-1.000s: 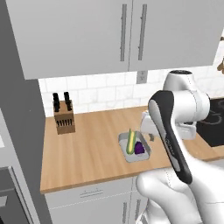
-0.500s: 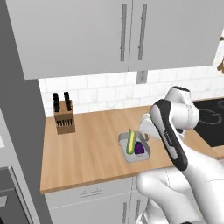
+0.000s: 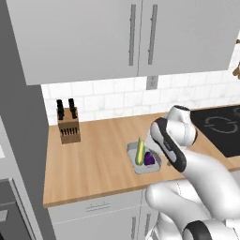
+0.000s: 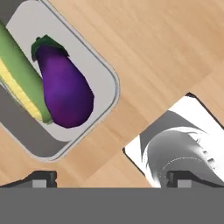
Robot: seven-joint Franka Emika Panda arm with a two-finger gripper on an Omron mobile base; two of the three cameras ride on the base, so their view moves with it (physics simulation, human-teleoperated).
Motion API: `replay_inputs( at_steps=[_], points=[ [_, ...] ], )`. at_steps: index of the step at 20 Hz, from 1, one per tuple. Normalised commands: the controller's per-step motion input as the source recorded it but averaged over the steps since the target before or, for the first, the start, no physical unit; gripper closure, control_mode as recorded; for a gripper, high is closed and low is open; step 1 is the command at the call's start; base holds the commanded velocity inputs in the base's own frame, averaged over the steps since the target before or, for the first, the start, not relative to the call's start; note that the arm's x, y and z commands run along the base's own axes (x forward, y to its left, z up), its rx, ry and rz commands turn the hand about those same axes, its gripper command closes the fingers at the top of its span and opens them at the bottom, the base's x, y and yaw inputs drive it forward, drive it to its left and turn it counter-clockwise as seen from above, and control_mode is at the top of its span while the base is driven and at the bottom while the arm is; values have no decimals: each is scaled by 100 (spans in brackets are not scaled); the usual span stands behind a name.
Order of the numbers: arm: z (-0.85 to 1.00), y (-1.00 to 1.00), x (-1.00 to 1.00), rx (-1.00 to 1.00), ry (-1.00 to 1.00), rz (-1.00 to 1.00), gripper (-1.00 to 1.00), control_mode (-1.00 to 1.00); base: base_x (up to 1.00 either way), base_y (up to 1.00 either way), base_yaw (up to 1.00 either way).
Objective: Take the meat container that has the steak and place it on the second highest rack of the freezer. Then take the vegetable container that has the corn and eggplant and place it on the highest rack of the freezer.
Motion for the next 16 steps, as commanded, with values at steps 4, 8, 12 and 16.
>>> replay_inputs(
  at_steps=[4, 8, 12, 16],
  points=[
    [-69, 1, 18, -5, 0, -6, -100, -100, 0, 0, 0],
    [-49, 2, 15, -6, 0, -6, -100, -100, 0, 0, 0],
    [-21, 7, 43, -4, 0, -7, -100, -100, 0, 0, 0],
    [-12, 1, 46, -3, 0, -6, -100, -100, 0, 0, 0]
  ],
)
